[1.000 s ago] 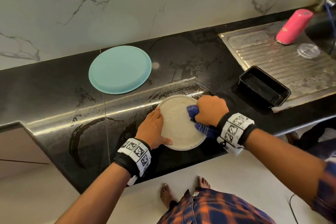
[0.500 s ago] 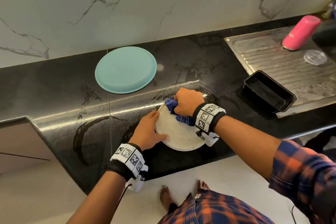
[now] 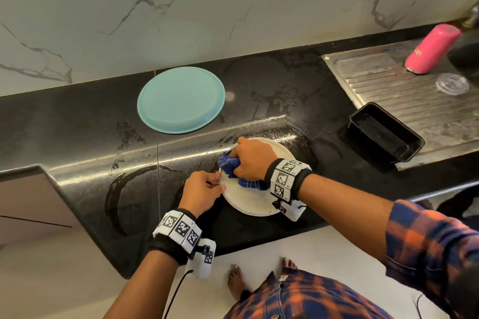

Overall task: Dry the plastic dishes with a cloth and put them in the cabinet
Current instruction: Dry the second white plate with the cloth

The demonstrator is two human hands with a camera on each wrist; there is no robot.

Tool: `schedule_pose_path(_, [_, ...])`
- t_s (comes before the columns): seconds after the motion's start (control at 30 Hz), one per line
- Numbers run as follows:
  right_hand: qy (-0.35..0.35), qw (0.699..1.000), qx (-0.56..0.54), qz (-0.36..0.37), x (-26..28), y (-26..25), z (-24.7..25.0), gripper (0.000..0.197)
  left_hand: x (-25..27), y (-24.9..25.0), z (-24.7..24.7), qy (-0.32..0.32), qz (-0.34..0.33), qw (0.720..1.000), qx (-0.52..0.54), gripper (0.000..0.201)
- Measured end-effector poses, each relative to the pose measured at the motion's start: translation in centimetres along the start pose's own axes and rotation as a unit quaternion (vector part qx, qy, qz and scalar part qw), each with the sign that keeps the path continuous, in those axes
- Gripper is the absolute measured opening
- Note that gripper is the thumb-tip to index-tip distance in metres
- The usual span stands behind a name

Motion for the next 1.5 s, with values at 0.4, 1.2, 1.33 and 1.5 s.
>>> schedule_pose_path(0.4, [-0.039,0.993,0.067,0.085,2.3,-0.7,-1.6,0.048,-3.4,0.2,2.8,-0.116,0.079,0.979,0.147,0.025])
schedule_pose_path(1.2, [-0.159,0.942,0.239,0.173,7.2,8.9,2.9,0.043,-6.8,3.8,1.6,-0.137,-0.148,0.921,-0.333,0.063])
schedule_pose_path(1.33, [-0.086,0.959,0.25,0.098,3.4,10.6,5.1,0.042,-6.4,3.4,1.6,-0.137,-0.153,0.925,-0.32,0.066])
schedule_pose_path(1.5, [-0.016,0.963,0.25,0.096,-1.6,7.5,4.4,0.047,-5.7,3.2,1.5,-0.136,-0.164,0.924,-0.316,0.065])
Point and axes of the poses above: each hand's wrist, its own x-axis away from the middle knuckle, its own z-axis out of the back of the hand, y = z × x, the point moved 3 cm from there along -x, towards the middle knuckle, and after that the axes turned 5 degrees about -x, right-handed, at the moved point
